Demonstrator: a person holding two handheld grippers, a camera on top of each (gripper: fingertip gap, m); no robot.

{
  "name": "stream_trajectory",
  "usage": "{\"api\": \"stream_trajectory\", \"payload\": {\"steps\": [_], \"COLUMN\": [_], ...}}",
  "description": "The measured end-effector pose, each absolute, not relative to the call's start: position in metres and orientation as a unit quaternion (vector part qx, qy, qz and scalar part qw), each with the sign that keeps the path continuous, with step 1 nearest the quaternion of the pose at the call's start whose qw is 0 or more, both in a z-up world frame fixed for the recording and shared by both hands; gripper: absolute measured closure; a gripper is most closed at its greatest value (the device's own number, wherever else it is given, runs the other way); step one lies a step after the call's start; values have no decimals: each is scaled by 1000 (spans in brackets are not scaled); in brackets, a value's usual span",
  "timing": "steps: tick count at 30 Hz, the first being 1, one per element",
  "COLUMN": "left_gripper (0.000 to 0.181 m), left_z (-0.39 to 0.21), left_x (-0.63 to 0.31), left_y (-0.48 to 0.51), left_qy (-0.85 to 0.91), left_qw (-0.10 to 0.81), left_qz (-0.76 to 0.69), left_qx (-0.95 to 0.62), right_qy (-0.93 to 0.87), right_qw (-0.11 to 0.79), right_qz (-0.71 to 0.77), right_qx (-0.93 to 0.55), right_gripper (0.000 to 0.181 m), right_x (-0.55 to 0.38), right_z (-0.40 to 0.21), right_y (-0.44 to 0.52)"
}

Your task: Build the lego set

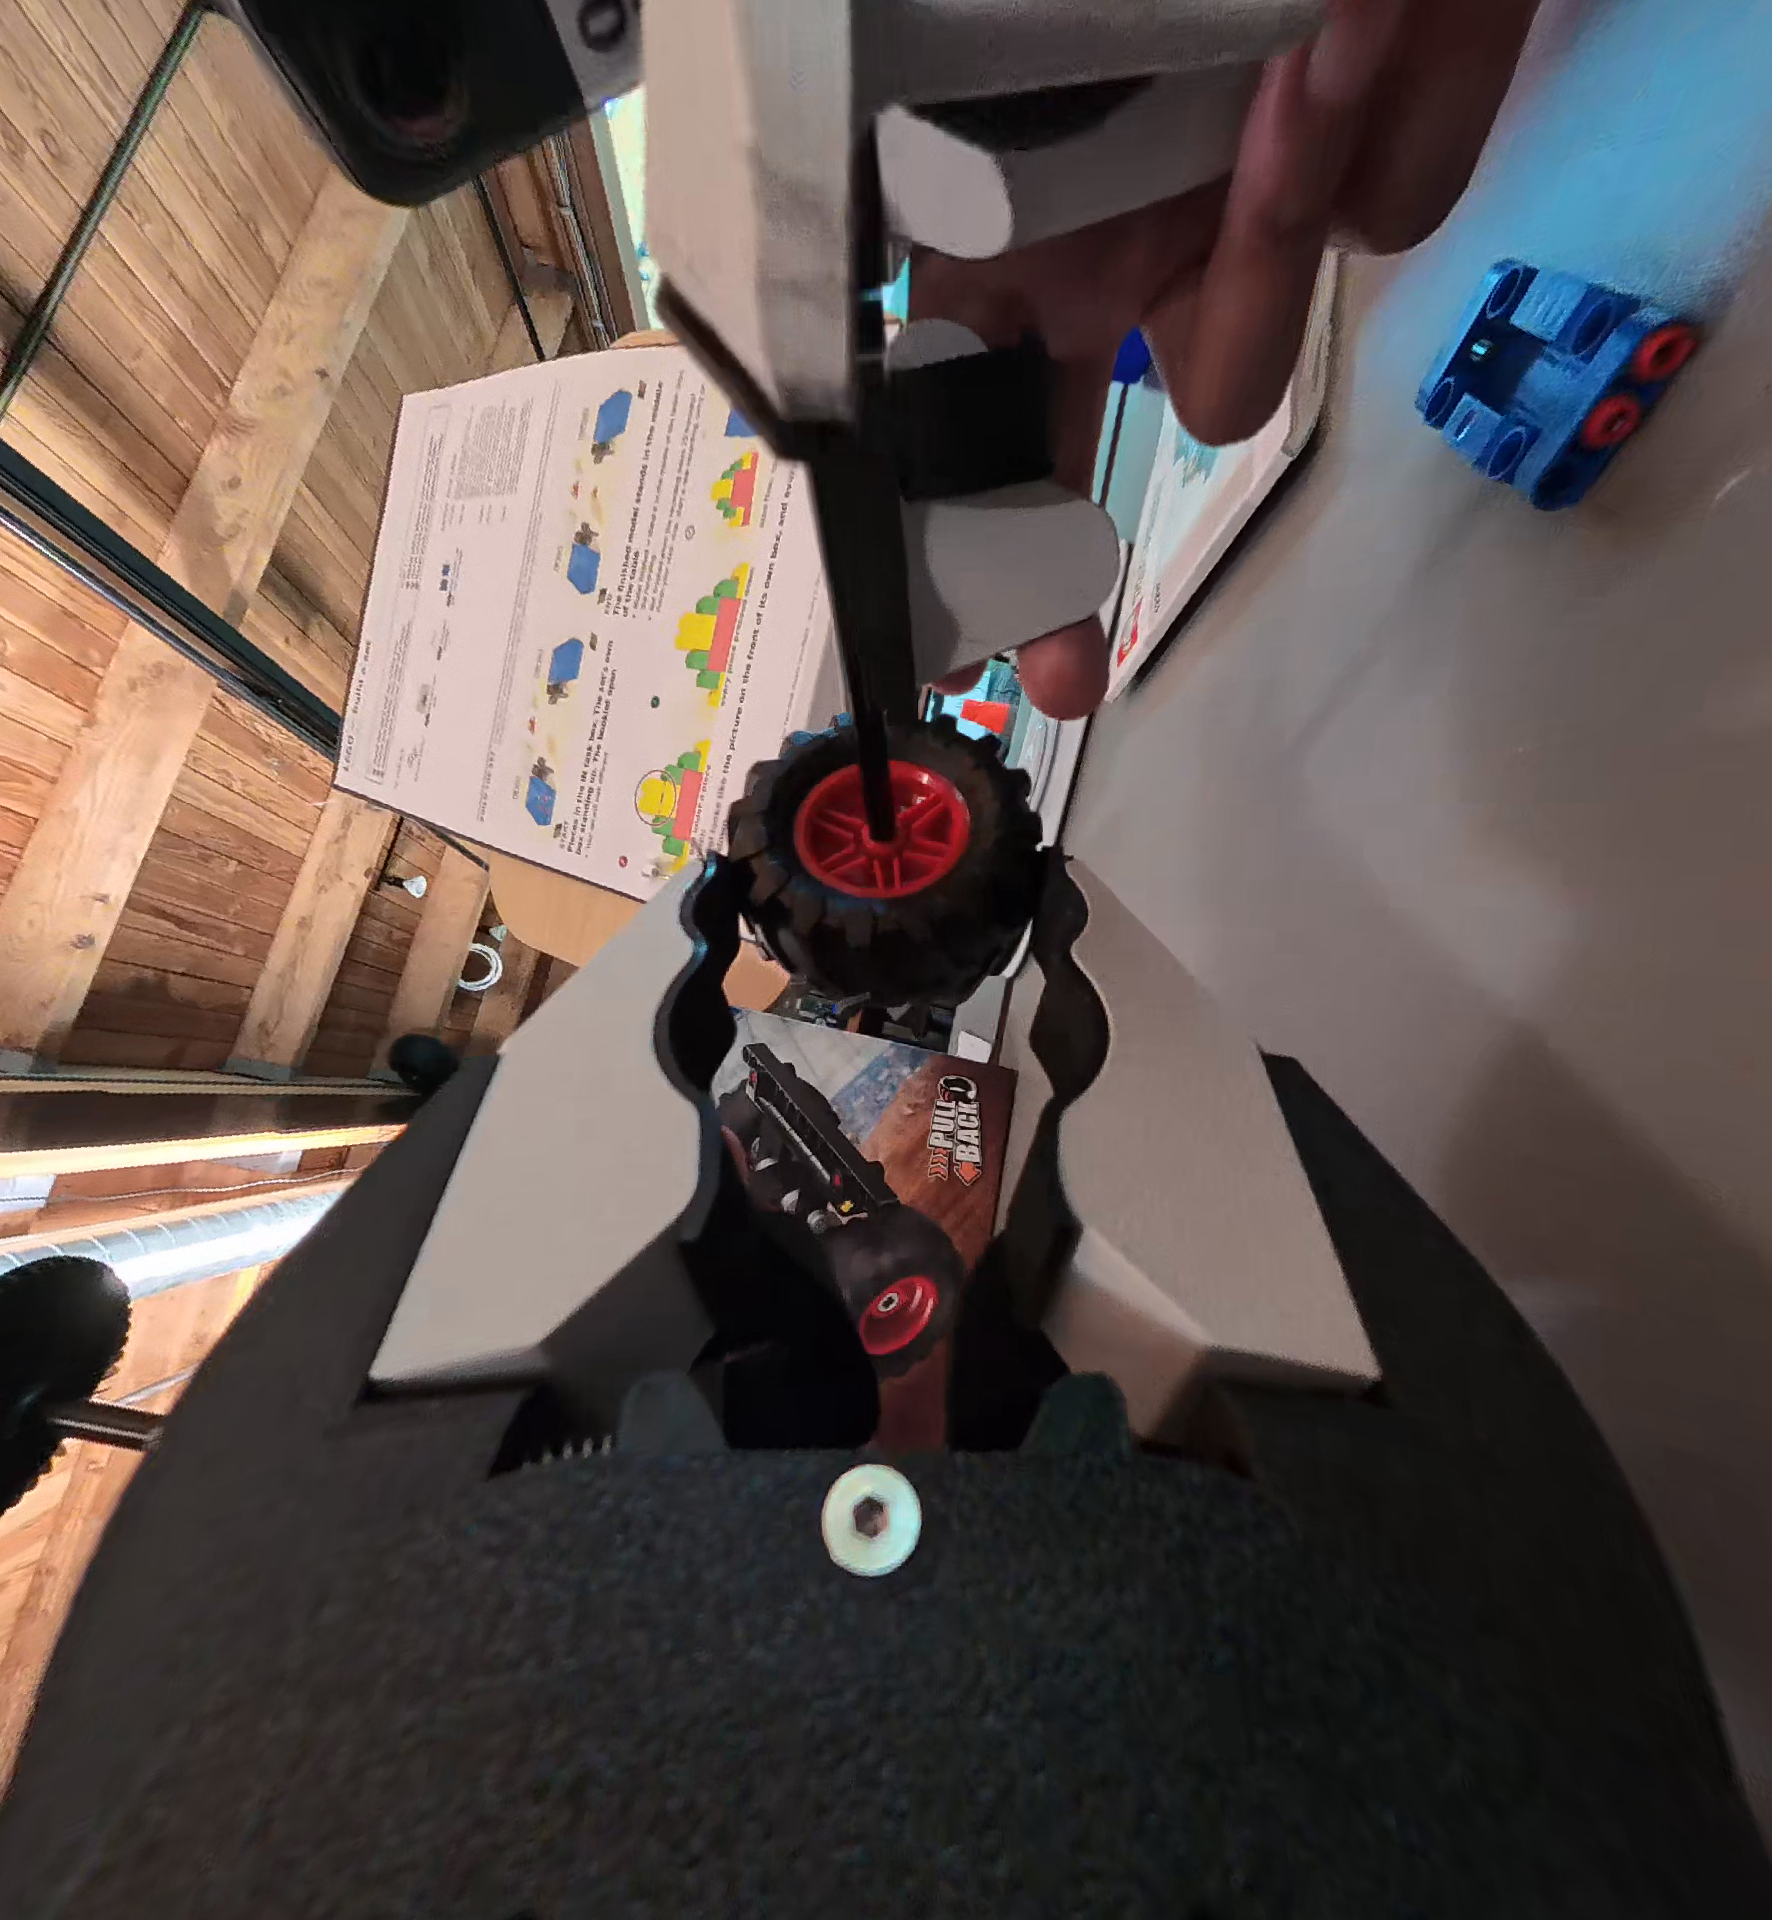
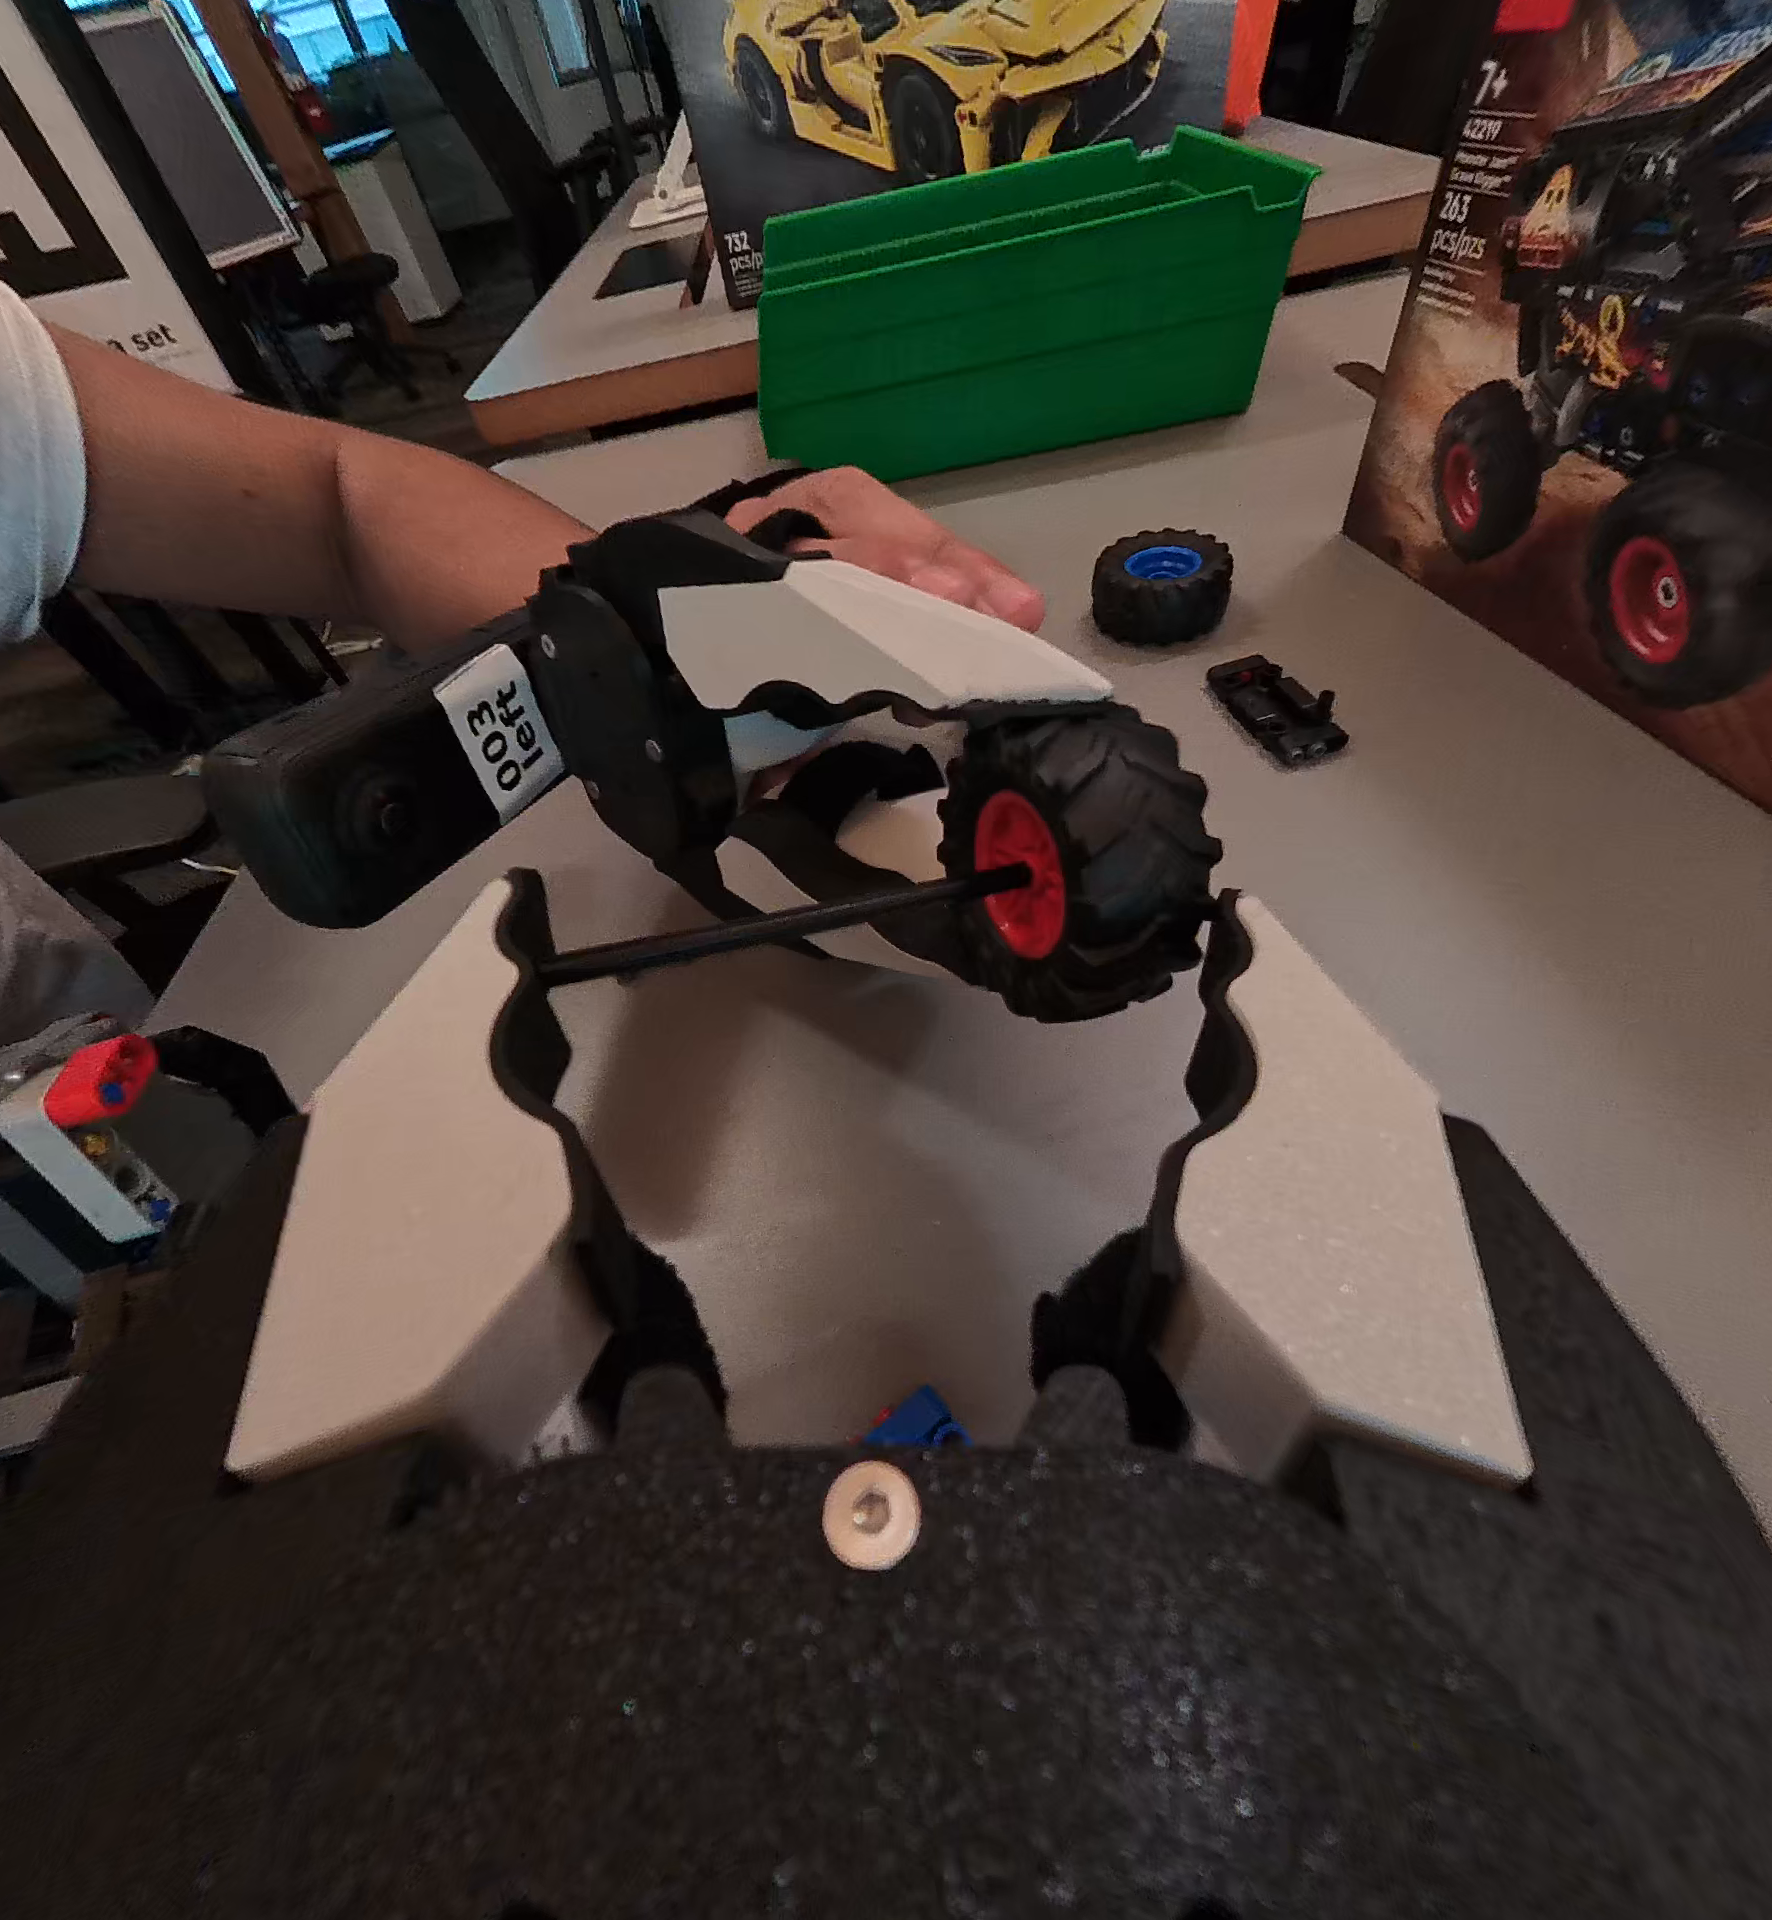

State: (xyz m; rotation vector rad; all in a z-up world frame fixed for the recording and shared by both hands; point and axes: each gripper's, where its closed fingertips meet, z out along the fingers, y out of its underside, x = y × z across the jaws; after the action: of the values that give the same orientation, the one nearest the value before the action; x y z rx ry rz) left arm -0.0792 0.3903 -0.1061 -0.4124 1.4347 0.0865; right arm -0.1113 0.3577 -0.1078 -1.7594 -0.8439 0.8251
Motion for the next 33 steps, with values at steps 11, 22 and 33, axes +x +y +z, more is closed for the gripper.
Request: {"api": "stream_trajectory", "payload": {"steps": [11,22,33], "left_gripper": [125,126,127], "left_z": [-101,-97,-94], "left_x": [-80,-82,-85], "left_y": [392,392,389], "left_qy": [644,636,629], "left_qw": [735,738,744], "left_qz": [29,48,60], "left_qx": [-208,-221,-218], "right_qy": [-334,-342,-347], "right_qw": [507,521,538], "right_qz": [346,307,263], "right_qx": [-715,-719,-721], "right_gripper": [61,65,73], "right_x": [-111,-114,-114], "right_z": [-100,-99,-100], "right_y": [359,361,363]}}
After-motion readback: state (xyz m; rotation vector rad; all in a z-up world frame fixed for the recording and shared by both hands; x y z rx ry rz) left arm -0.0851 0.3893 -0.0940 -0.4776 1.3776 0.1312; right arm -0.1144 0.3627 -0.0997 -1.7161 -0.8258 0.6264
